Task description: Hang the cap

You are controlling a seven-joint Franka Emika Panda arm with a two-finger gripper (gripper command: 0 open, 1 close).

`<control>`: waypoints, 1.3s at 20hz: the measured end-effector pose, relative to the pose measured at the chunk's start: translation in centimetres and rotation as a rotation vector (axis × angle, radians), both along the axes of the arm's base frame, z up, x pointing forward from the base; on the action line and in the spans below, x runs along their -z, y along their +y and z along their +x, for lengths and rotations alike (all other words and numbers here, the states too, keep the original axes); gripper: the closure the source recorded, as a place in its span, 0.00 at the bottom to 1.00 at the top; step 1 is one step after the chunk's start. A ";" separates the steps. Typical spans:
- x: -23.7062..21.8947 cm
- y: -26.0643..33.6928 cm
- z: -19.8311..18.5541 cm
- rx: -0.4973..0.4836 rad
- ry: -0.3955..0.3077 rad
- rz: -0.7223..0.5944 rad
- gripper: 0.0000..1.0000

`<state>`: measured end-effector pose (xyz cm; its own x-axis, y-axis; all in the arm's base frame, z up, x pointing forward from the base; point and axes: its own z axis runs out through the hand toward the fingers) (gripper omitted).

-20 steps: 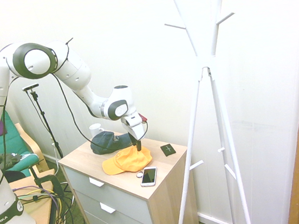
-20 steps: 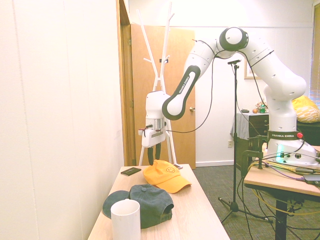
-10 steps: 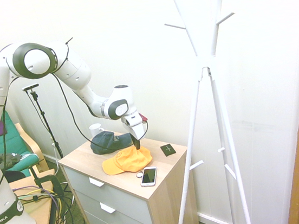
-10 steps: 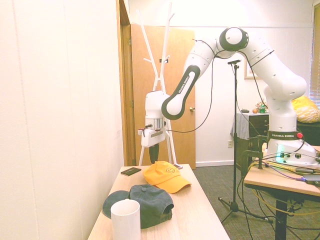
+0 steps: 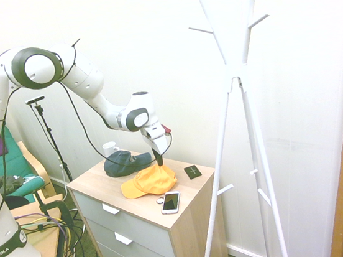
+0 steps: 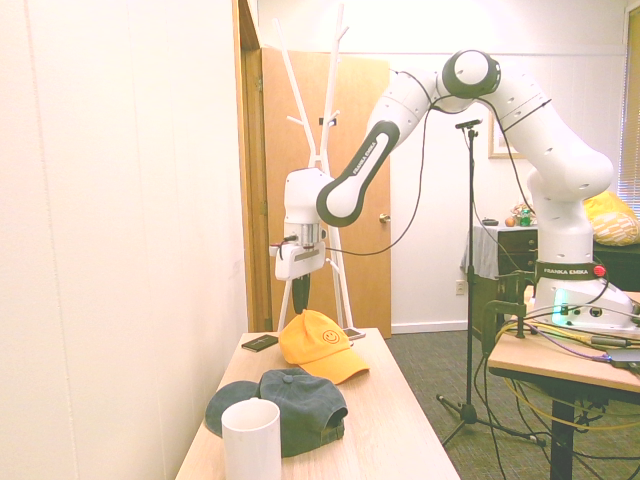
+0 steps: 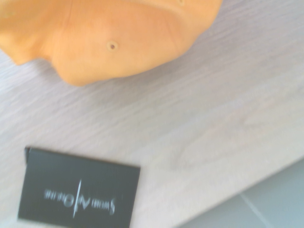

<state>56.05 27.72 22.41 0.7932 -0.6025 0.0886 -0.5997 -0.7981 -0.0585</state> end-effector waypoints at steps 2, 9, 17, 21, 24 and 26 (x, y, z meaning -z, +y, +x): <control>-3.3 0.1 0.4 0.003 -0.014 -0.032 1.00; -14.7 1.0 -0.7 0.029 -0.125 -0.254 1.00; -22.6 1.6 -3.3 0.002 -0.211 -0.686 1.00; -25.2 -0.9 -2.7 0.022 -0.270 -0.925 1.00; -28.3 -2.5 -3.0 0.026 -0.279 -1.076 1.00; -30.3 -3.4 -3.4 0.022 -0.284 -1.140 1.00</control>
<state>52.69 24.33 52.68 0.6488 -0.0734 0.7574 -0.6942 -0.4647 0.5497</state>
